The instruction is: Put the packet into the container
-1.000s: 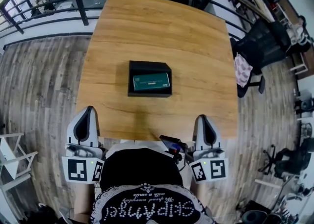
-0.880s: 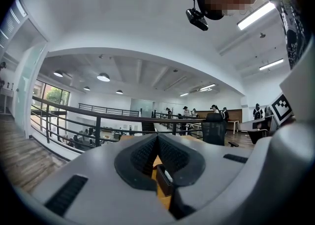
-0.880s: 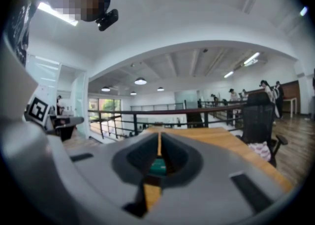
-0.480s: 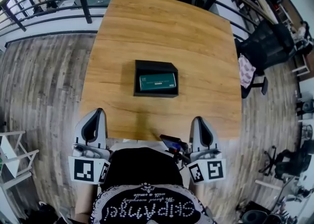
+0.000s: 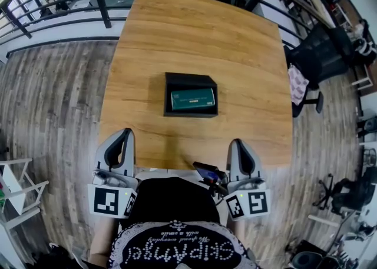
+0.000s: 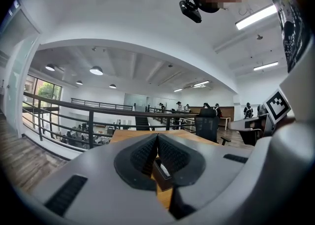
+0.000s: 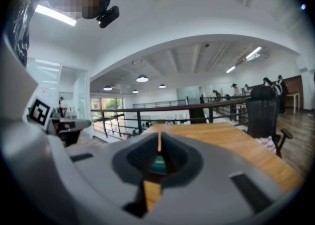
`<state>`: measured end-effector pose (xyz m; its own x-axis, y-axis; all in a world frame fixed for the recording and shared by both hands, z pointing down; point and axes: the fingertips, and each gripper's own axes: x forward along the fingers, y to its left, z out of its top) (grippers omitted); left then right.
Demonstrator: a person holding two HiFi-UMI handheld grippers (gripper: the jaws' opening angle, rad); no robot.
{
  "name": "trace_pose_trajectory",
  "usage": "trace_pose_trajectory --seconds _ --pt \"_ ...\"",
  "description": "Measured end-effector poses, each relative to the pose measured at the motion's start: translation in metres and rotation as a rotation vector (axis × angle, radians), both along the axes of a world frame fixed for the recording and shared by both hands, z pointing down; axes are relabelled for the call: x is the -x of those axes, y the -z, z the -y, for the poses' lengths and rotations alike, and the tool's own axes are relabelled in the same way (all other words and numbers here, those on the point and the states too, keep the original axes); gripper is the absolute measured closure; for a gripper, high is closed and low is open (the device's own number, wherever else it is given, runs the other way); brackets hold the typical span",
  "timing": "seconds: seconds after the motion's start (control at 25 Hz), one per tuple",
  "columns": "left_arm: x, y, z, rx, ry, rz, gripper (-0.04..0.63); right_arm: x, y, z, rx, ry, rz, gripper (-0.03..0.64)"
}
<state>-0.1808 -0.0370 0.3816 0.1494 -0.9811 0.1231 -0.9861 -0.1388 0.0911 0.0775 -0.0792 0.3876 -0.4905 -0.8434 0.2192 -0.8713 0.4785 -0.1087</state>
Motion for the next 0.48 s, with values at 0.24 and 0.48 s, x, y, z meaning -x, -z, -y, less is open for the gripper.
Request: trace_pose_trajectory --seconds 0.24,0.48 --pt "0.0026 -0.0009 0.0042 -0.005 -0.017 -0.001 0.568 0.0022 0.0003 0.0022 -0.007 0.000 -0.009 0.578" --pt "0.0055 -0.0011 0.0059 -0.002 -0.026 -0.015 0.568 0.0071 0.0009 0.0020 -0.007 -0.003 -0.014 0.578"
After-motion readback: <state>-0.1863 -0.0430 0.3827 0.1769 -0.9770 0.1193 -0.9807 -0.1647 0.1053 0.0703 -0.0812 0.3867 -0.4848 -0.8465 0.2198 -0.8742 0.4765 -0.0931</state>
